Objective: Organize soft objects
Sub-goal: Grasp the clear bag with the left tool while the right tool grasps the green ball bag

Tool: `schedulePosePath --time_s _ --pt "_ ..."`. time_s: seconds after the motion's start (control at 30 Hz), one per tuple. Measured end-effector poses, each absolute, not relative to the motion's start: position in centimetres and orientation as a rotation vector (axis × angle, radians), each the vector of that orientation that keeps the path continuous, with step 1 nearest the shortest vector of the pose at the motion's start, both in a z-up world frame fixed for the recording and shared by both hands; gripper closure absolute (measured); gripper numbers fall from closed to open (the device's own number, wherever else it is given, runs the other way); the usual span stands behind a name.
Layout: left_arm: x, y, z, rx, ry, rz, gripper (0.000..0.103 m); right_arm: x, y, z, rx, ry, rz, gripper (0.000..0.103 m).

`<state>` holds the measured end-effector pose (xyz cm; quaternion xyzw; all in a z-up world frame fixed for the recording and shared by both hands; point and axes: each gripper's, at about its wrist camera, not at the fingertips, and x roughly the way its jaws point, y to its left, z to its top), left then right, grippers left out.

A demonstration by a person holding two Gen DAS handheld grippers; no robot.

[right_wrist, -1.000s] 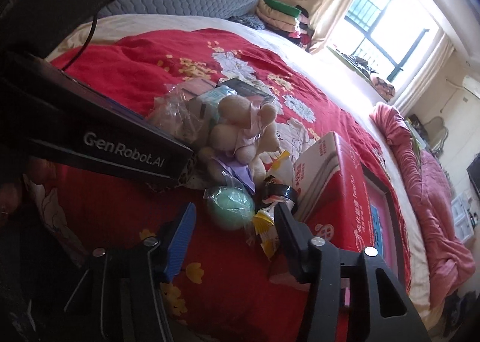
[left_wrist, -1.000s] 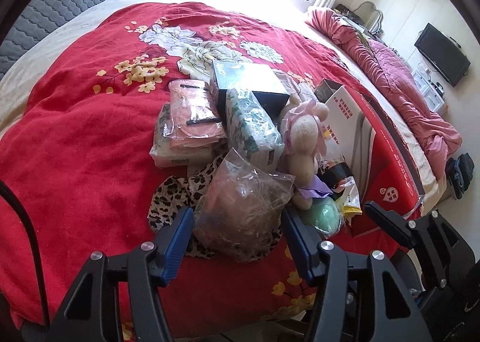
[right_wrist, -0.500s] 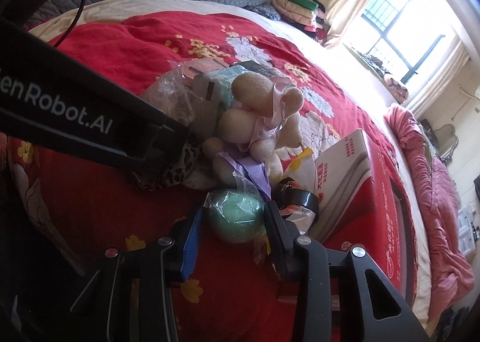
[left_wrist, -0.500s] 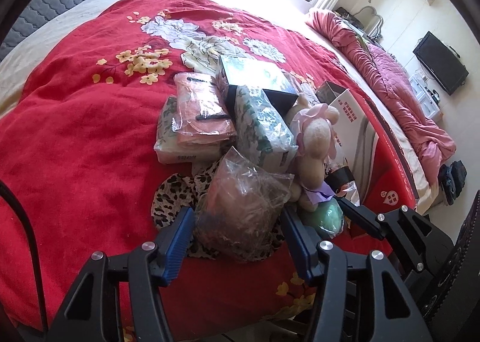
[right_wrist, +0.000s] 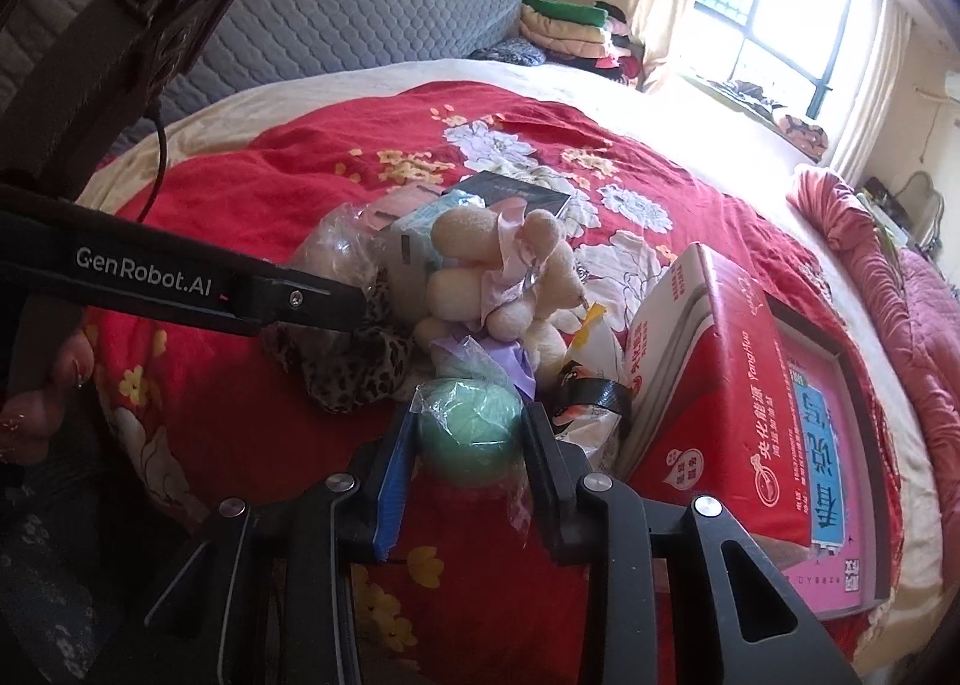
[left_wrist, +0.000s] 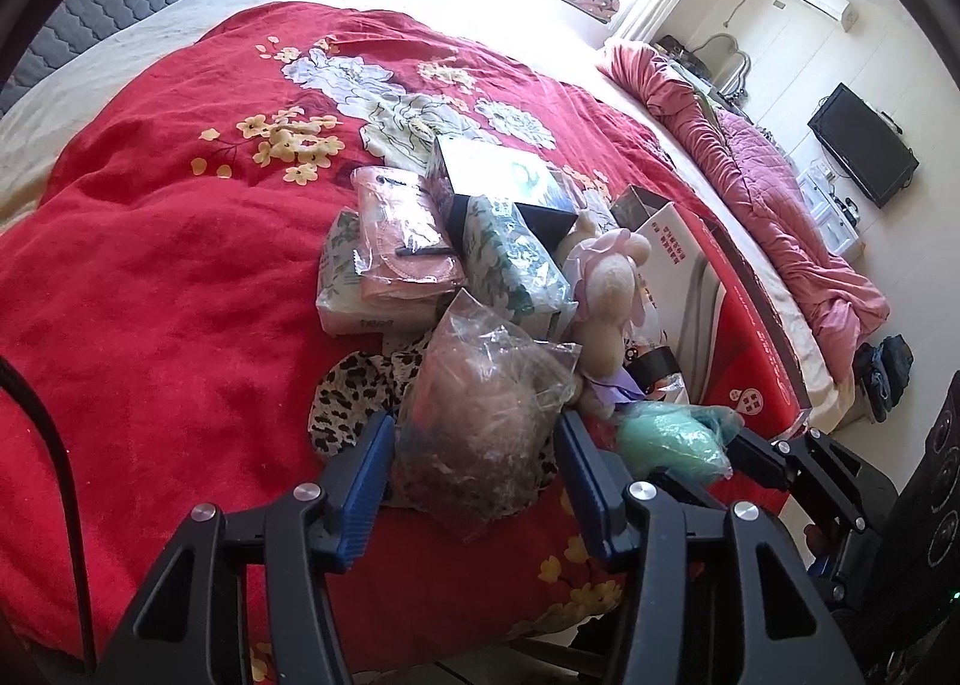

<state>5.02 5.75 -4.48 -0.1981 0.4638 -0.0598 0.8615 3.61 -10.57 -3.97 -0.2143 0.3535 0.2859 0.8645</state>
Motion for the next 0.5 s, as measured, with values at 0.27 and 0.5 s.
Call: schedulePosePath --time_s 0.27,0.5 --pt "3.9 4.5 -3.1 -0.350 0.930 -0.127 0.049 2.6 -11.6 -2.3 -0.390 0.695 0.595 0.067" --pt "3.2 3.4 -1.3 -0.312 0.901 -0.128 0.049 2.0 -12.9 0.1 -0.316 0.618 0.553 0.067"
